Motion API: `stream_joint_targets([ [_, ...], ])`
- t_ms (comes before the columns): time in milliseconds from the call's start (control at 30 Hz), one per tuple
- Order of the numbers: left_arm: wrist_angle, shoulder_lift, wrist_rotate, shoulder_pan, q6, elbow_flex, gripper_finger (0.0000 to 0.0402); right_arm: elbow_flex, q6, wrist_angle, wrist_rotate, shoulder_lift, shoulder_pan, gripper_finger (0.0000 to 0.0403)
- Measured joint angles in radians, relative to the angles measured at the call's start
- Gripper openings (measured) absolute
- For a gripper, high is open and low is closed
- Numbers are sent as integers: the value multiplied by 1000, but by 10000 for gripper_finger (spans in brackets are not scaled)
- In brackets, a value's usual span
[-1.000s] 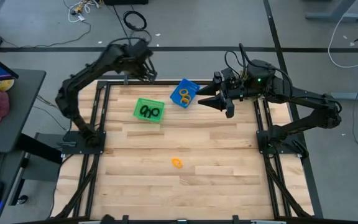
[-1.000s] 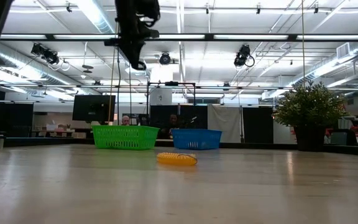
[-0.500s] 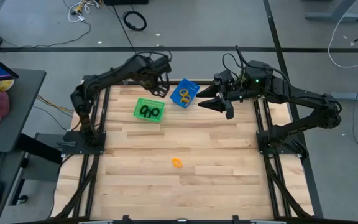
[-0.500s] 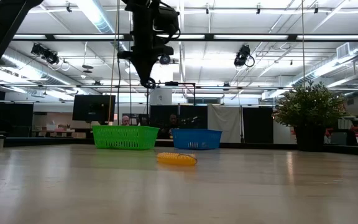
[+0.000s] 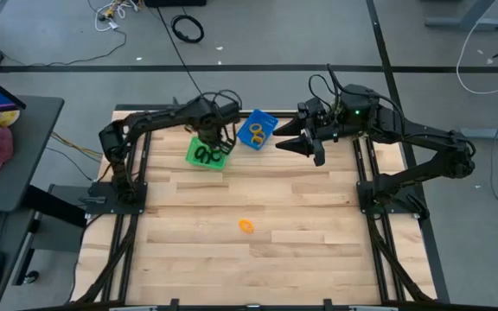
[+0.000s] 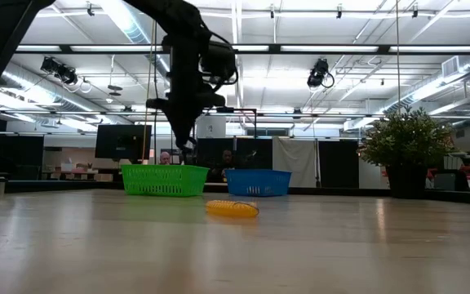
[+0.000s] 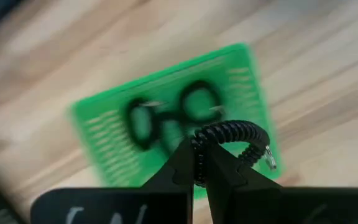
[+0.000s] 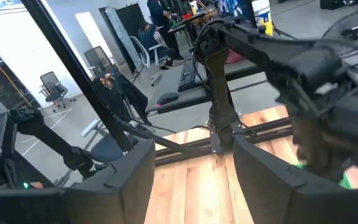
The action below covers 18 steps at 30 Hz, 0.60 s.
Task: Sort spring keychains into baskets
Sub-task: Put the black spring keychain into the green basket
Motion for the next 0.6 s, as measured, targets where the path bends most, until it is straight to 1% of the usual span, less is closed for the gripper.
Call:
stream_joint_targets([
  [67, 59, 0, 18, -6, -24, -41, 17, 0, 0, 0, 0, 0, 0, 219],
  [167, 121, -1, 4, -11, -38, -84, 17, 0, 1, 0, 0, 0, 0, 219],
  [433, 218, -2, 2, 11, -35, -208, 18, 0, 10, 0, 0, 0, 0, 219],
  [600, 263, -2, 3, 16, -35, -261, 18, 0, 12, 0, 1, 0, 0, 219],
])
